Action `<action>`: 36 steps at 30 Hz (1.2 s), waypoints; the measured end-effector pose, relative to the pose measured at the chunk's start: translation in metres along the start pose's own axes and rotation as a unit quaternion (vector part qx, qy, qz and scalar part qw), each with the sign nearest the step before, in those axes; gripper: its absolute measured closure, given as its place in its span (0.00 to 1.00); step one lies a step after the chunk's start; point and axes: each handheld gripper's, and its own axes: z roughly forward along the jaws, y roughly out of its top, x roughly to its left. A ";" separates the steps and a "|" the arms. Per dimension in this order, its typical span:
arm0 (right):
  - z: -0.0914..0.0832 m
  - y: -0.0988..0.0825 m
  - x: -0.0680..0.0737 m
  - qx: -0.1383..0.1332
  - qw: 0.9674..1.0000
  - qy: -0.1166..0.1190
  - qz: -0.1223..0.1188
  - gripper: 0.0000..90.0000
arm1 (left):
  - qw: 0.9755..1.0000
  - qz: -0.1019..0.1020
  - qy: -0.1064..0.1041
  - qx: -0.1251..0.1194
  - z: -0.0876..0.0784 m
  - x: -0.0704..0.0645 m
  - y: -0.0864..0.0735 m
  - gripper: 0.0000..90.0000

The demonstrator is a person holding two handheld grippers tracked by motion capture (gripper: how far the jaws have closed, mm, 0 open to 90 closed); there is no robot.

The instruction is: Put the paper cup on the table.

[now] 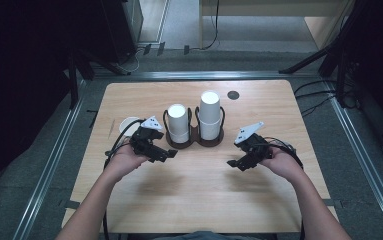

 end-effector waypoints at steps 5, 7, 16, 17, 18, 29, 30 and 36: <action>0.002 0.001 0.002 0.002 1.000 0.001 -0.001 0.26 | 1.000 0.014 -0.007 0.004 0.006 -0.008 0.003 0.13; 0.002 0.001 0.003 -0.001 1.000 0.005 0.012 0.25 | 1.000 0.018 -0.012 0.005 0.010 -0.012 0.005 0.13; 0.002 0.000 0.010 -0.004 1.000 0.005 0.014 0.25 | 0.999 0.040 -0.030 0.006 0.024 -0.028 0.012 0.13; 0.002 0.000 0.010 -0.004 1.000 0.005 0.013 0.25 | 0.999 0.041 -0.033 0.006 0.026 -0.030 0.013 0.13; 0.002 0.000 0.011 -0.004 1.000 0.005 0.014 0.25 | 0.998 0.042 -0.034 0.007 0.028 -0.031 0.014 0.13; 0.002 -0.002 0.013 -0.007 1.000 0.004 0.015 0.25 | 0.999 0.028 -0.042 -0.002 0.045 -0.043 0.021 0.13; 0.002 -0.002 0.014 -0.007 1.000 0.003 0.015 0.25 | 0.999 0.031 -0.042 0.000 0.046 -0.044 0.021 0.13; 0.002 0.001 0.016 -0.008 1.000 0.005 0.010 0.25 | 0.999 0.033 -0.032 -0.003 0.052 -0.047 0.020 0.13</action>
